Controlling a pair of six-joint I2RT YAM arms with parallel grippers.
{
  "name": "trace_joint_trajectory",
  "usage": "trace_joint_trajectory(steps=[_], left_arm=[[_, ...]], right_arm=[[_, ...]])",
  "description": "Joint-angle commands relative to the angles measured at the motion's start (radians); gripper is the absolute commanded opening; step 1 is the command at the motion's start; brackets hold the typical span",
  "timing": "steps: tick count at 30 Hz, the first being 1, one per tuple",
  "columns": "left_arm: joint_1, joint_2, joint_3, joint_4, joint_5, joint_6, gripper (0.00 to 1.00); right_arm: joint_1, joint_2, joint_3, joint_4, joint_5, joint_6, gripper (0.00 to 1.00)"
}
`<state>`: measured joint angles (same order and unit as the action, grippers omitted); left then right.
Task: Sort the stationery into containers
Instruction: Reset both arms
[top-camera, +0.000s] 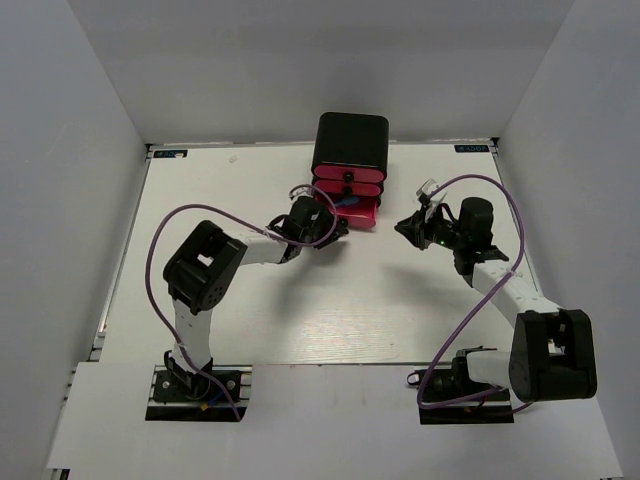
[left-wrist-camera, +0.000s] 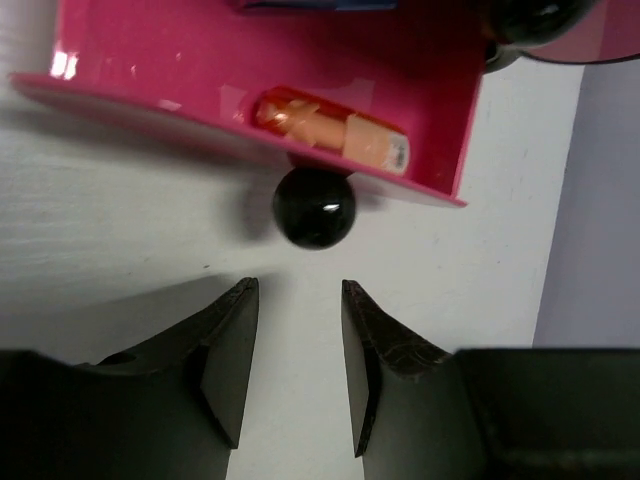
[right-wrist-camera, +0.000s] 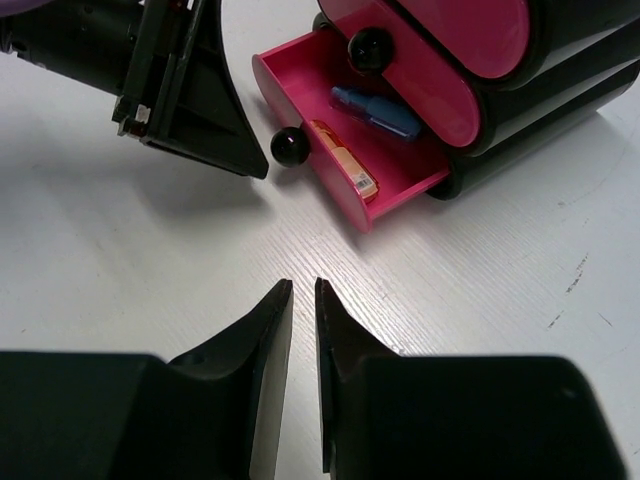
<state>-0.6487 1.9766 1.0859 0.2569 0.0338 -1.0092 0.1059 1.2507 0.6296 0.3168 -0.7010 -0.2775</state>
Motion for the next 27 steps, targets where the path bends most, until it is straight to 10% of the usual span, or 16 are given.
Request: trace_joint_trajectory(steps=[1,27], left_arm=[[0.004,0.007,0.065,0.042,-0.017,0.02,0.5],[0.004,0.105,0.164,0.091,-0.164,0.02,0.42]], right_arm=[[-0.008,0.004,-0.001,0.031,-0.015,-0.019,0.21],[-0.025,0.021,0.016,-0.001,-0.037,-0.061,0.24]])
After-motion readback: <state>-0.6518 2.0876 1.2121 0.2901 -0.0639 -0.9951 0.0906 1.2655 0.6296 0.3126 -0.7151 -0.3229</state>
